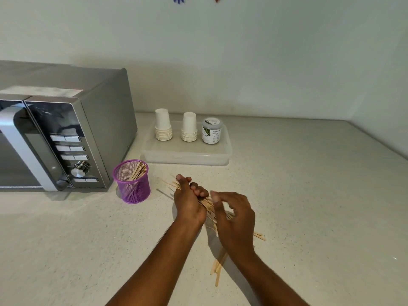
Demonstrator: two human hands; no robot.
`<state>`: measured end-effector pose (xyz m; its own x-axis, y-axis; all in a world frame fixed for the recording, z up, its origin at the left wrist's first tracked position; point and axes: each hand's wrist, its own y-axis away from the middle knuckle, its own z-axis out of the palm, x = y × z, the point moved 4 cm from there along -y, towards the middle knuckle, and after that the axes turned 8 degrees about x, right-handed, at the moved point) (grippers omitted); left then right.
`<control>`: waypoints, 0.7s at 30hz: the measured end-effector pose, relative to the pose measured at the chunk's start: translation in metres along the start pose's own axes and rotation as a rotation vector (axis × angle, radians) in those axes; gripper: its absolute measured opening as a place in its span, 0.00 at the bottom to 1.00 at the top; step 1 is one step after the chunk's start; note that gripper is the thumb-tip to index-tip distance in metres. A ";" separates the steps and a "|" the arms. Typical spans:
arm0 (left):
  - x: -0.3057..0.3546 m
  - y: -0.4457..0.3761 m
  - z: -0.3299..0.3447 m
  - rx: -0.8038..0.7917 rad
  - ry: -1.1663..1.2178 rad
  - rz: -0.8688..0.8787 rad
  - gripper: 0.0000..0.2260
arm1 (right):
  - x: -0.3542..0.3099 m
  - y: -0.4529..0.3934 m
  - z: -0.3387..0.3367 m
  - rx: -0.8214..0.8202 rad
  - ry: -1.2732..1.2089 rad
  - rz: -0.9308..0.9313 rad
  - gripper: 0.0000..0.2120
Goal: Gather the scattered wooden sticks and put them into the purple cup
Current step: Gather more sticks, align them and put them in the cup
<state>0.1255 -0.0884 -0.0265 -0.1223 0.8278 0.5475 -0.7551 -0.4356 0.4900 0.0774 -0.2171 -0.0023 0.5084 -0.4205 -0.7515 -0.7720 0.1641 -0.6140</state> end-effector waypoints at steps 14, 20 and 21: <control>-0.028 0.043 0.022 -0.313 -0.384 0.301 0.16 | 0.019 0.001 0.039 0.076 -1.356 1.360 0.21; -0.029 0.049 0.020 -0.281 -0.402 0.371 0.15 | 0.013 0.002 0.036 0.112 -1.307 1.402 0.17; -0.028 0.050 0.020 -0.286 -0.402 0.362 0.13 | 0.012 0.003 0.036 0.129 -1.321 1.425 0.18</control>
<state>0.1041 -0.1407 -0.0041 -0.1933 0.4224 0.8856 -0.8609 -0.5060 0.0534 0.0953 -0.1896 -0.0219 -0.3960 0.8757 -0.2765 -0.8148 -0.1961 0.5456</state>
